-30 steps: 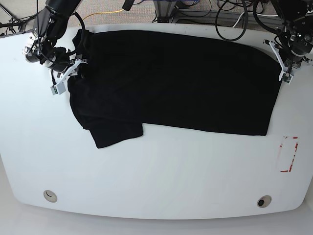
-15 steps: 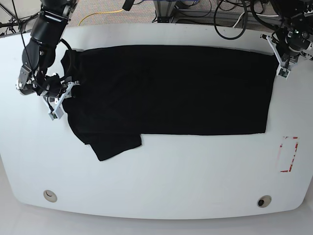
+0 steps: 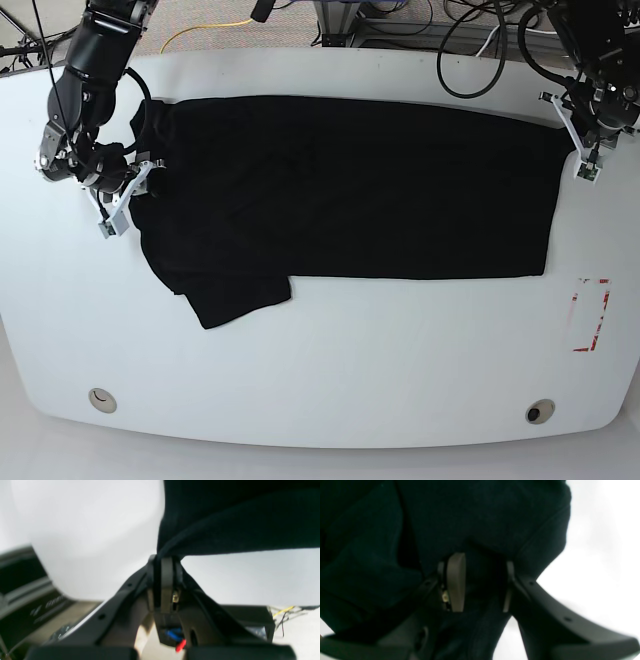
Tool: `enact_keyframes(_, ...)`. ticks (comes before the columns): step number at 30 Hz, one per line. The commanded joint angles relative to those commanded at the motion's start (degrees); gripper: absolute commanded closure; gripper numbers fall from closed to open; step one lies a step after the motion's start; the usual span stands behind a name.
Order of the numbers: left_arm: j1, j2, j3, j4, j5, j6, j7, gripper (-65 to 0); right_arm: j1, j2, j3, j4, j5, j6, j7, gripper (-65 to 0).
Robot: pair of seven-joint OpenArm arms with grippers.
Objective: Fold the T-shirt properly
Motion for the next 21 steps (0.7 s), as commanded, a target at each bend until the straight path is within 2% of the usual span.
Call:
enact_keyframes(5, -3.7, -1.6, 5.6, -2.8, 0.0, 0.0, 1.3, 0.0, -0.4, -0.1, 0.0, 0.0, 0.0, 0.00, 0.1, -20.3)
enact_keyframes(17, -11.7, -2.1, 6.8, -17.4, 0.0, 0.0, 1.5, 0.0, -0.9, 0.2, 0.0, 0.2, 0.0, 0.00, 1.2, -20.3)
enact_keyframes(21, -13.5, -2.9, 9.2, -20.4, -0.1, 0.0, 1.4, 0.0, -1.3, 0.2, 0.0, 0.3, 0.0, 0.00, 1.5, -20.3)
